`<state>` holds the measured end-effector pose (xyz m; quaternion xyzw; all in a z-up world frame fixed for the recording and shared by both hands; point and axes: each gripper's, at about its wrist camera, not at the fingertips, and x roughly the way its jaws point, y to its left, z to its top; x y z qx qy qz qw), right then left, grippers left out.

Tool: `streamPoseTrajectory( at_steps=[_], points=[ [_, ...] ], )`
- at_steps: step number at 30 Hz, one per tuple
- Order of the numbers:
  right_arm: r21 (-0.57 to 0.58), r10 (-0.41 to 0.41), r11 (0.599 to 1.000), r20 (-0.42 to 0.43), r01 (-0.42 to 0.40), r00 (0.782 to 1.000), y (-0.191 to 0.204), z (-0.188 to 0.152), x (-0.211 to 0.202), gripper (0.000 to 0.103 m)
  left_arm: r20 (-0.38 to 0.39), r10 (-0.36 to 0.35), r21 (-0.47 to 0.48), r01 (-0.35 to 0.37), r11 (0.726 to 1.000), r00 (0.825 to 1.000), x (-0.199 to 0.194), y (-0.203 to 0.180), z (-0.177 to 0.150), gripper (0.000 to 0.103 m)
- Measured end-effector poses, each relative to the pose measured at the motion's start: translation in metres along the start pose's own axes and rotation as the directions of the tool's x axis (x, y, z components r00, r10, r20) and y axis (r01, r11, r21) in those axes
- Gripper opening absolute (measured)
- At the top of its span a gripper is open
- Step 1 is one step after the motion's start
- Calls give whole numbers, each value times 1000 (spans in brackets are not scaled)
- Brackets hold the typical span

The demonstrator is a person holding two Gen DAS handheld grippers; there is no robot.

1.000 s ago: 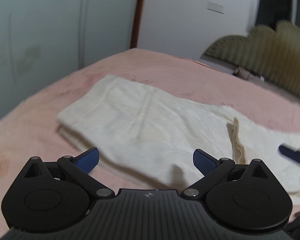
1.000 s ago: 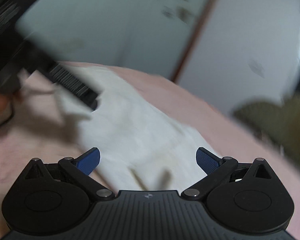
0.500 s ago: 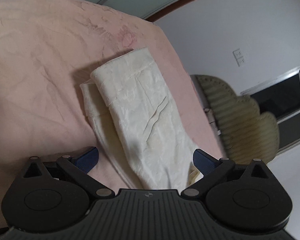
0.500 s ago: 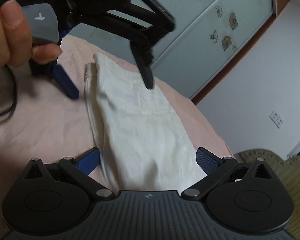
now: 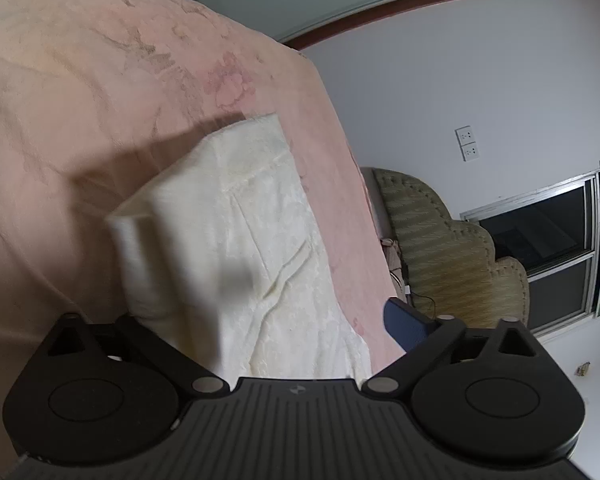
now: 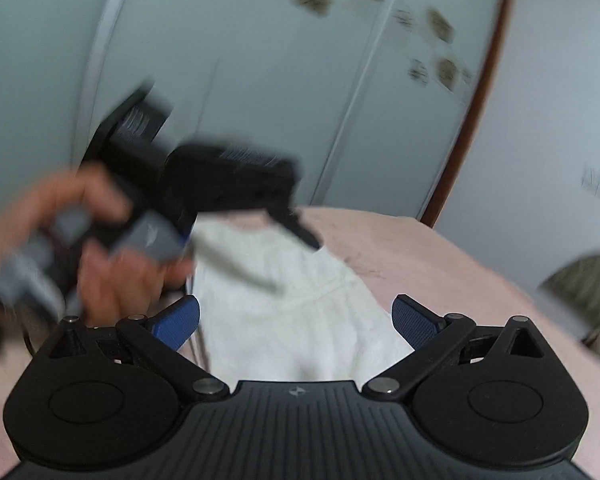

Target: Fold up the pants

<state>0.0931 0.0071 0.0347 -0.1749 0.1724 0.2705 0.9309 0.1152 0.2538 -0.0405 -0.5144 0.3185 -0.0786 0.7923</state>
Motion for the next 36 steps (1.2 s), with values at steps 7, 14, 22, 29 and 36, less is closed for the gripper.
streamPoseTrajectory(
  at_steps=[7,14,22,29,36],
  points=[
    [28,-96,993,-312,111,945,-19,-28,70,103,48,147,85,-151,985,988,8,-2,-7,21],
    [170,-68,981,-164,96,984,-47,-24,41,103,283,127,499,-259,827,951,-15,-74,-59,8],
    [139,-90,986,-36,94,995,-73,-21,0,103,217,-63,733,-120,670,974,-18,-149,-123,9],
    [113,-111,988,42,106,993,-94,-35,-53,103,114,-133,841,-25,540,985,-5,-185,-180,10],
    [159,-126,981,55,116,991,-145,-72,-106,103,-30,-154,915,89,393,988,45,-224,-244,13]
  ],
)
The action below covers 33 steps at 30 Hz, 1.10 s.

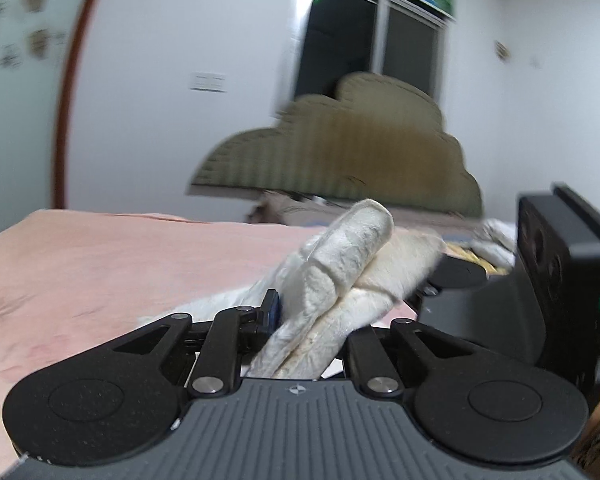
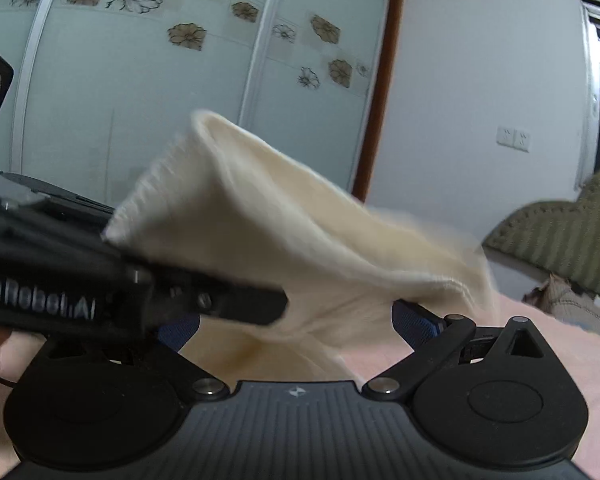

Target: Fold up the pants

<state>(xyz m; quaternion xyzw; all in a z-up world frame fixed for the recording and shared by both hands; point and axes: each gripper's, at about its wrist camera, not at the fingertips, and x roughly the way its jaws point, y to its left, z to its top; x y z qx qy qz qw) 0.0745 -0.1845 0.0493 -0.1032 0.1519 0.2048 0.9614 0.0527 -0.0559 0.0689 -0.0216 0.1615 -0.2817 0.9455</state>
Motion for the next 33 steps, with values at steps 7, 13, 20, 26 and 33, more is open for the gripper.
streamPoseTrajectory(
  at_steps=[7,13,20,26,33],
  points=[
    [-13,-82,997,-58,82,995,-35,-33,-51,103,-99,-110,11,111,994,989,60,-54,-19,15],
    [61,-104,992,-147,114,984,-49,-68,-56,103,-200,-133,-3,135,991,971,96,-73,-51,16],
    [77,-154,981,-238,176,959,-52,-94,-79,103,-249,-155,33,168,985,956,107,-80,-78,31],
    [112,-245,945,-373,306,895,-65,-100,-109,103,-288,-157,66,183,981,945,100,-83,-88,40],
    [144,-511,786,-396,601,763,-85,-90,-143,103,-289,-279,63,309,949,916,68,-83,-89,64]
  ],
)
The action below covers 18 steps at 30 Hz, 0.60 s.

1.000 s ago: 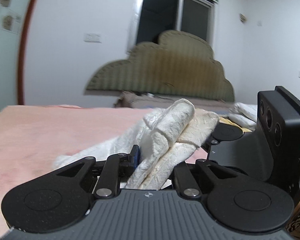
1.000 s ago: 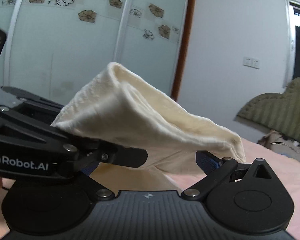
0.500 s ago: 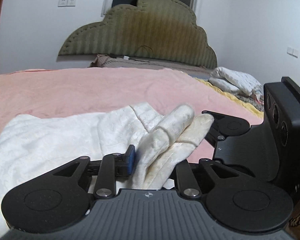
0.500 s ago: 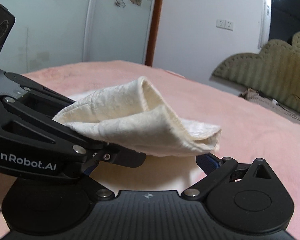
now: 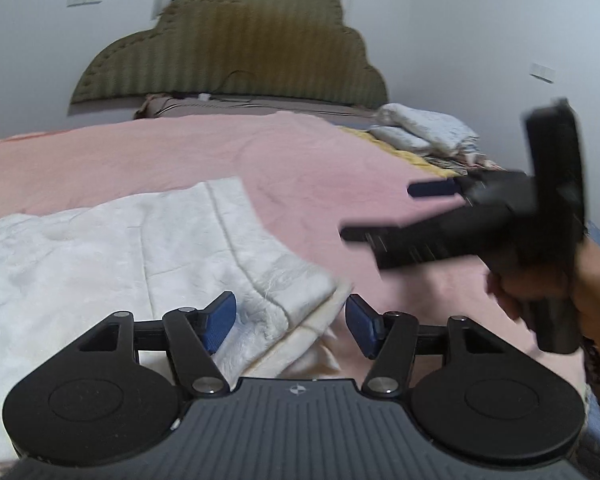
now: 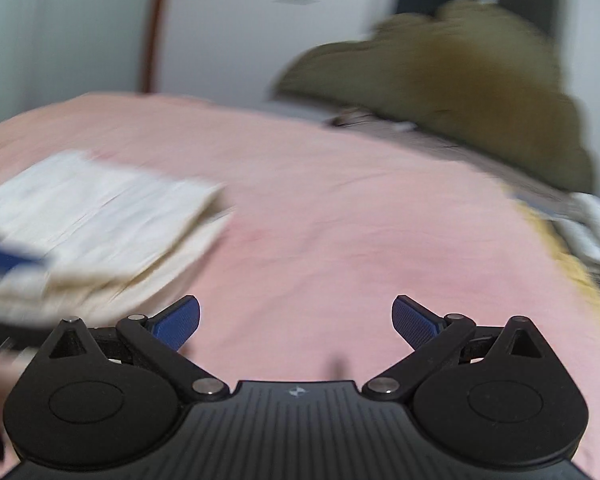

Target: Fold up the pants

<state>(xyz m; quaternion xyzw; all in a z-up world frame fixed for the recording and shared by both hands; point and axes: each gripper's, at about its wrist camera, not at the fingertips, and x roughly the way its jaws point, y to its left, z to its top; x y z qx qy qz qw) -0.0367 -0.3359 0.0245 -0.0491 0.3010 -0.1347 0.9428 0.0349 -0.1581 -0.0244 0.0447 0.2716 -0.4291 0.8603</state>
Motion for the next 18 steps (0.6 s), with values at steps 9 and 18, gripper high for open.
streamPoseTrajectory(
  at_steps=[9,18],
  points=[
    [-58,234,972,128,-228,964,55,5,-28,103,65,133,-102,-126,987,989,-65,44,-14,72],
    [-132,71,989,44,-65,996,98,1,-4,103,-46,199,-219,-204,954,979,-64,87,-24,75]
  ],
)
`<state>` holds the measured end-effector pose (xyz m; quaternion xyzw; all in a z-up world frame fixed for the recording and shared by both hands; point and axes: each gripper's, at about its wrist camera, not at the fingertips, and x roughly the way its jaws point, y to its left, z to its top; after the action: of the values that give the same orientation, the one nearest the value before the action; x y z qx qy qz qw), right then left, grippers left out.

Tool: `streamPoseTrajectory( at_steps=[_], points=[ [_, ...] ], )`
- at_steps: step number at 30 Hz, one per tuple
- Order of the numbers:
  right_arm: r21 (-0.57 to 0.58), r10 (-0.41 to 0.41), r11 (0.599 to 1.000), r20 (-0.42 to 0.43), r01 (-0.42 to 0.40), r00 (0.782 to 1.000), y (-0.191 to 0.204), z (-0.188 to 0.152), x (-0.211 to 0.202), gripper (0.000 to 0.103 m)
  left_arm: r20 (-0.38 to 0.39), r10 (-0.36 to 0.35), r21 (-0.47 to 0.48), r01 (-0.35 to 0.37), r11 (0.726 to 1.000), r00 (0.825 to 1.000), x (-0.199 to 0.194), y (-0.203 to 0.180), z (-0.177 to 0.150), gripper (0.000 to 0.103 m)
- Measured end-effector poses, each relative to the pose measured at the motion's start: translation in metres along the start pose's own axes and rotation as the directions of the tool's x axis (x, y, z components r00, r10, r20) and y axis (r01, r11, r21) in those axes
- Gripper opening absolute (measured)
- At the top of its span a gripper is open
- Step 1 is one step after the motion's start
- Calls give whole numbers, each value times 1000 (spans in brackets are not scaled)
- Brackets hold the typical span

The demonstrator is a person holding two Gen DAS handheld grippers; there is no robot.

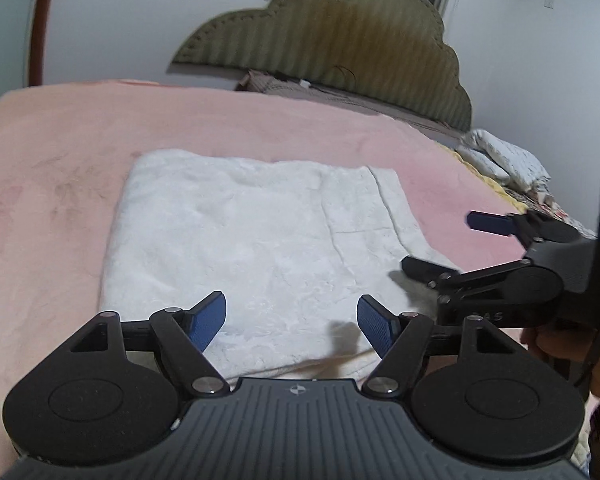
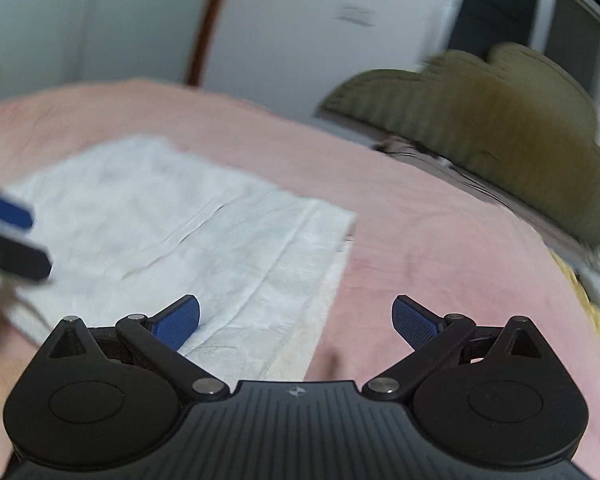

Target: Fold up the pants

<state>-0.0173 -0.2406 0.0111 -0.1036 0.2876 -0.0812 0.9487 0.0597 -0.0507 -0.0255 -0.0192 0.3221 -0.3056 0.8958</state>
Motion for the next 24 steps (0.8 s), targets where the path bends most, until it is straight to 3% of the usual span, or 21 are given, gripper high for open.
streamPoseTrajectory(
  at_steps=[2,4,6,8,11,17,24],
  points=[
    [40,-8,999,41,6,999,2,1,-6,103,23,39,6,-39,999,999,-5,0,3,75],
    [85,36,996,61,-41,998,3,1,-7,103,37,85,14,-85,996,996,-7,1,5,77],
    [109,81,990,56,-87,995,6,0,-5,103,35,138,14,-139,990,990,-5,5,6,77],
    [108,70,992,23,-72,997,9,-3,1,103,26,167,5,-167,986,986,-4,9,6,77],
    [124,41,991,-3,-40,999,8,-15,6,103,28,178,13,-178,984,984,-6,12,5,79],
    [272,85,959,-7,-80,996,-17,-31,11,103,36,210,67,-212,975,977,-2,3,2,82],
    [271,87,959,-11,-80,996,-17,-31,10,103,40,226,104,-229,968,973,1,0,0,84]
  ],
)
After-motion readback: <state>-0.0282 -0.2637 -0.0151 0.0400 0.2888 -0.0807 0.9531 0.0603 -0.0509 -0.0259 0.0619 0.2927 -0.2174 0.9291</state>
